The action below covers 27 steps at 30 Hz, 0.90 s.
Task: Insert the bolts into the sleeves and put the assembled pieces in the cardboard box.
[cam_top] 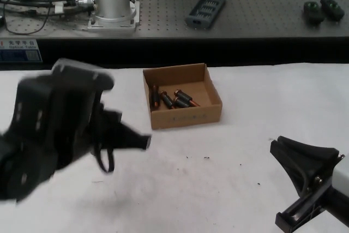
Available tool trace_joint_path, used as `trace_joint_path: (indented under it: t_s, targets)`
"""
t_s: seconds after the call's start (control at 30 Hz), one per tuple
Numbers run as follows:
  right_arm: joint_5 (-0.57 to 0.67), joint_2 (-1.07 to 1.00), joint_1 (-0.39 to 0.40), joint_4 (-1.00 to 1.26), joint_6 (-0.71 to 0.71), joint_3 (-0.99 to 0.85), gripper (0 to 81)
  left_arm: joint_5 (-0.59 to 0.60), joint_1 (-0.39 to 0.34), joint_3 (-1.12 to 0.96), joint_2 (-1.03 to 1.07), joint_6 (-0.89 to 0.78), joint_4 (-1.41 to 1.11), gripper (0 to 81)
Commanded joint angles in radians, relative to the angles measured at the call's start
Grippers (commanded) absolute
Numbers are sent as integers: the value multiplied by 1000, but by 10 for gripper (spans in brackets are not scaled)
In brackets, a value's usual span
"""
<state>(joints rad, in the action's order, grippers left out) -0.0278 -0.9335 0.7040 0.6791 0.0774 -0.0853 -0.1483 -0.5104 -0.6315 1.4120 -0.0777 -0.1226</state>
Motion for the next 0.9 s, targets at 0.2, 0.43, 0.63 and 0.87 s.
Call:
trace_joint_path:
  t_s: [0.2, 0.43, 0.63, 0.87]
  targets:
    - [-24, 8, -3, 47, -16, -2, 66, 23, 121, -475, 78, 192, 508, 228]
    - [-24, 8, -3, 47, -16, -2, 66, 52, 233, -737, 234, 249, 868, 296]
    - [-24, 8, -3, 46, -10, -2, 66, 59, 282, -812, 359, 194, 1043, 296]
    - [-24, 8, -3, 46, -10, -2, 66, 162, 286, -810, 467, 88, 1060, 297]
